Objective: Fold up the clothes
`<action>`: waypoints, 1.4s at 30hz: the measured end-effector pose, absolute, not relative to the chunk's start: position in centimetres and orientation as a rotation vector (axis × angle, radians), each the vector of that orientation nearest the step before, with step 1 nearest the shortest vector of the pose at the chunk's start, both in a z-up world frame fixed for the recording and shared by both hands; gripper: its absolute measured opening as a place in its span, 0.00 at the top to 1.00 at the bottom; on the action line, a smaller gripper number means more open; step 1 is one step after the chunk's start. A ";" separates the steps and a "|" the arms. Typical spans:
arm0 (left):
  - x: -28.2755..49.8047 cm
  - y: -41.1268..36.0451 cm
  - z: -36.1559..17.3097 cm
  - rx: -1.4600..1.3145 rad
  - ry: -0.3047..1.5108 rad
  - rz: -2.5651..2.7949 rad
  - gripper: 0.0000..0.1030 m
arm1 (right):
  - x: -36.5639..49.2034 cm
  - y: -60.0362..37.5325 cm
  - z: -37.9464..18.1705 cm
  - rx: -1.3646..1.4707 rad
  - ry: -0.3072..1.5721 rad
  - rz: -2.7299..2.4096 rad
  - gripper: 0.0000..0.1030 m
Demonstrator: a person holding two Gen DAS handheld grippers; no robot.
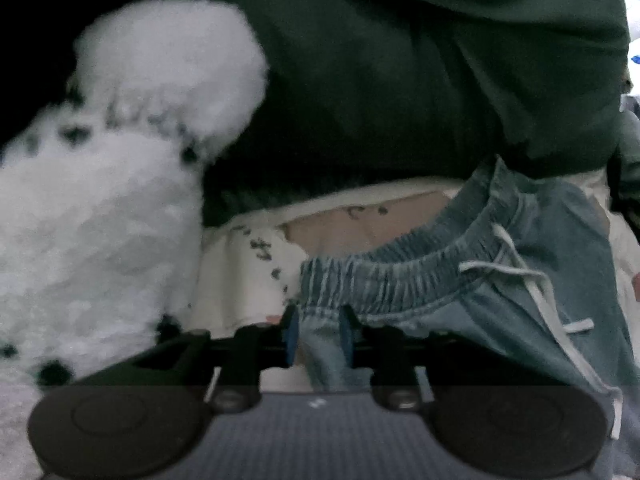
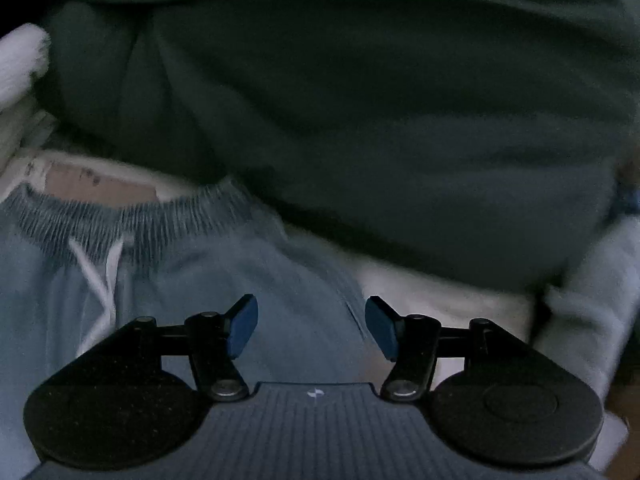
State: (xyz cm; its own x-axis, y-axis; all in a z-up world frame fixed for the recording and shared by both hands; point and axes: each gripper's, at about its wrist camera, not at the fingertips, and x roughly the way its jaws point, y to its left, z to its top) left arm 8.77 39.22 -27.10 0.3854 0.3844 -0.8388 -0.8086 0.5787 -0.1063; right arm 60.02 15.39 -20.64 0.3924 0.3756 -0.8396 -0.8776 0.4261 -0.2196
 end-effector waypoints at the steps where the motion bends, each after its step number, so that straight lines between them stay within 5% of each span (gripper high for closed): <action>1: 9.3 39.1 -26.8 -0.545 0.881 0.812 0.76 | 60.0 14.7 -20.4 -0.733 0.801 0.891 0.36; 11: 18.2 40.9 -21.5 -0.447 0.989 0.675 0.69 | 60.8 -4.6 -18.4 -0.511 0.861 0.758 0.36; 13: 20.5 41.2 -19.8 -0.390 1.014 0.586 0.49 | 60.5 -8.2 -18.5 -0.447 0.881 0.715 0.36; 15: 22.4 41.2 -18.3 -0.326 1.028 0.525 0.45 | 59.9 -11.3 -19.2 -0.387 0.911 0.664 0.36; 33: 40.0 36.4 -22.9 -0.177 1.019 0.173 0.45 | 47.3 -33.9 -25.7 -0.071 1.026 0.045 0.36; 42: 41.7 32.7 -24.4 -0.175 1.029 0.056 0.45 | 39.9 -37.6 -29.3 0.052 1.009 -0.072 0.37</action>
State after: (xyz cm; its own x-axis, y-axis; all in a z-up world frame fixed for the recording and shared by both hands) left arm 41.71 32.74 -24.38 0.5160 -0.0359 -0.8558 -0.1282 0.9846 -0.1186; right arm 39.94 -37.59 -29.27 0.5309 -0.0366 -0.8466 0.0847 0.9964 0.0101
